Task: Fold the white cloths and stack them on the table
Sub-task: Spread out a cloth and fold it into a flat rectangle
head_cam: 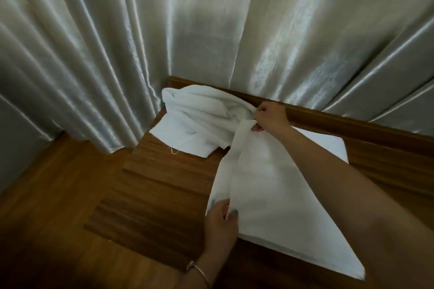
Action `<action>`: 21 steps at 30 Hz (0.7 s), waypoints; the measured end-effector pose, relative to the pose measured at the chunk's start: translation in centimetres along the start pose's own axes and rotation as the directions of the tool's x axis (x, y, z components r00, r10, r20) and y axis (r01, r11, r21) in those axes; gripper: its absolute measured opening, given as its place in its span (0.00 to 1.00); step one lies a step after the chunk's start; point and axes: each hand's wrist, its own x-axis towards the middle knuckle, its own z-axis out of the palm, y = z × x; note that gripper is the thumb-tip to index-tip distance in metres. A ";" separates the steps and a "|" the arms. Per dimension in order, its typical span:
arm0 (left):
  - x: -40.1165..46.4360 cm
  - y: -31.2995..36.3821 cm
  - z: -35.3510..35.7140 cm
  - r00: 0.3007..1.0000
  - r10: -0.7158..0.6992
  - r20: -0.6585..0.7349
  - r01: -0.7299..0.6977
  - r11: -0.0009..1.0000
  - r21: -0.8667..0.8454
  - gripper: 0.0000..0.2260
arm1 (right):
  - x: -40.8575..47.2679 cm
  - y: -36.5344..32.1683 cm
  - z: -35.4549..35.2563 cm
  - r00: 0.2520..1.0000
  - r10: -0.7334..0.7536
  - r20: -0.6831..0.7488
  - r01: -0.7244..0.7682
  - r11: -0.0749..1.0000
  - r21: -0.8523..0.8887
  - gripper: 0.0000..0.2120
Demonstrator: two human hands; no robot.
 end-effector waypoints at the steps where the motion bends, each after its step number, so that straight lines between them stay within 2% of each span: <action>1: -0.1 -0.2 -0.5 1.000 -0.003 0.018 0.003 1.000 0.003 0.11 | 0.3 -0.2 0.4 1.000 -0.008 -0.030 0.009 1.000 0.004 0.08; 5: -0.5 -0.2 -2.6 0.999 0.011 0.033 -0.012 1.000 0.014 0.12 | 1.6 -0.6 1.3 0.995 0.016 -0.100 -0.012 0.999 0.047 0.09; 12: 1.3 -0.6 -4.6 0.998 0.027 -0.048 -0.022 0.996 0.090 0.09 | 2.1 0.5 3.9 0.994 0.051 -0.094 -0.056 0.997 -0.052 0.03; 14: 2.0 -1.1 -4.8 0.996 0.010 -0.086 0.001 0.992 0.123 0.08 | 2.3 1.2 4.5 0.993 0.064 -0.095 -0.070 0.995 -0.065 0.06; 16: 2.4 -1.8 -4.8 0.994 -0.016 -0.109 0.036 0.981 0.190 0.07 | 2.5 1.7 4.7 0.991 0.086 -0.105 -0.085 0.996 0.008 0.11; 19: 2.8 -2.2 -4.4 0.979 -0.040 -0.199 0.106 0.936 0.336 0.13 | 2.2 2.2 4.2 0.988 0.135 -0.074 -0.122 0.980 0.155 0.17; 21: 3.3 -1.6 -3.8 0.964 0.022 -0.267 0.097 0.901 0.423 0.21 | 2.2 2.9 3.4 0.991 0.106 -0.087 -0.094 0.988 0.124 0.17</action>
